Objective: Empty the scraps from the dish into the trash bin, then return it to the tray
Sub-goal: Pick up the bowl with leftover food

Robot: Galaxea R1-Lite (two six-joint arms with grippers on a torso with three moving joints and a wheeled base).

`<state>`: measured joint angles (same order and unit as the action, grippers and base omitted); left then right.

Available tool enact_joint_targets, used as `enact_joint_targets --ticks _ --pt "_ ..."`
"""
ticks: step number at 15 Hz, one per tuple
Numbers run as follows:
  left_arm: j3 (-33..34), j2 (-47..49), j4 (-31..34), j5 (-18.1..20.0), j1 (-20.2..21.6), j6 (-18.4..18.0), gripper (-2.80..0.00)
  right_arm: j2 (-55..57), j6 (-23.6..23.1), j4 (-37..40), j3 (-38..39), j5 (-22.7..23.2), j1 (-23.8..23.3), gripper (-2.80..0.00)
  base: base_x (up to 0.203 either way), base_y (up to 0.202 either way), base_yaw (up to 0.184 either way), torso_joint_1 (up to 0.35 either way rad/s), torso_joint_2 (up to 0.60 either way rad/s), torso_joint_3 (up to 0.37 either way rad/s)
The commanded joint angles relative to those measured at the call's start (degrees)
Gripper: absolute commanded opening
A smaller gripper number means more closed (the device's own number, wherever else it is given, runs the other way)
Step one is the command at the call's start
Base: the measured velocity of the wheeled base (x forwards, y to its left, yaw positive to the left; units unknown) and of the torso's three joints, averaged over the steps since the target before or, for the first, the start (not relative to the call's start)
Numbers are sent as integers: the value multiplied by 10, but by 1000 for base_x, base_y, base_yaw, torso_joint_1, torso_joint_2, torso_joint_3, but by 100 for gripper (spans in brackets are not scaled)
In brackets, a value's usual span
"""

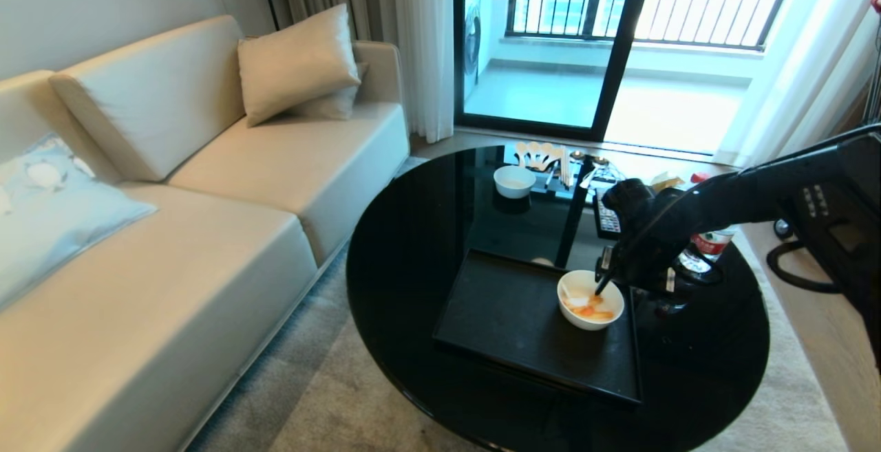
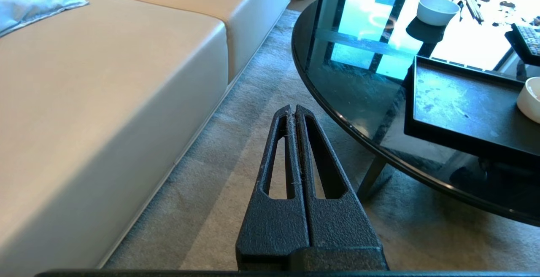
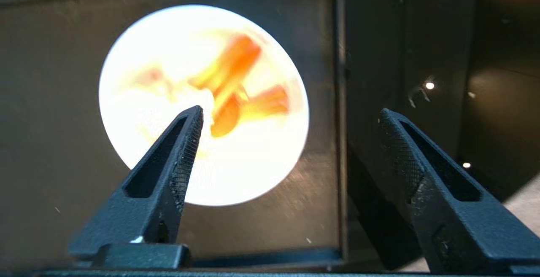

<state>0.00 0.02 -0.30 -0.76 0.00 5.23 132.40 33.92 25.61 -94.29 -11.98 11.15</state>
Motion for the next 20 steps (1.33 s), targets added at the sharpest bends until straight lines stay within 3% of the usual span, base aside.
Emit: enact_joint_targets --ticks 1,17,18,20 --pt "0 0 0 0 0 0 -280 28 6 -1 -16 -1 0 0 0 0 0 0 0 0" --pt "0 0 0 0 0 0 -280 74 6 -24 -48 -1 -5 0 0 0 0 0 0 0" --pt "0 0 0 0 0 0 -280 75 6 -24 -48 -1 -5 -280 0 0 0 0 0 0" --pt "0 0 0 0 0 0 -280 78 5 -26 -53 -1 -5 -280 0 0 0 0 0 0"
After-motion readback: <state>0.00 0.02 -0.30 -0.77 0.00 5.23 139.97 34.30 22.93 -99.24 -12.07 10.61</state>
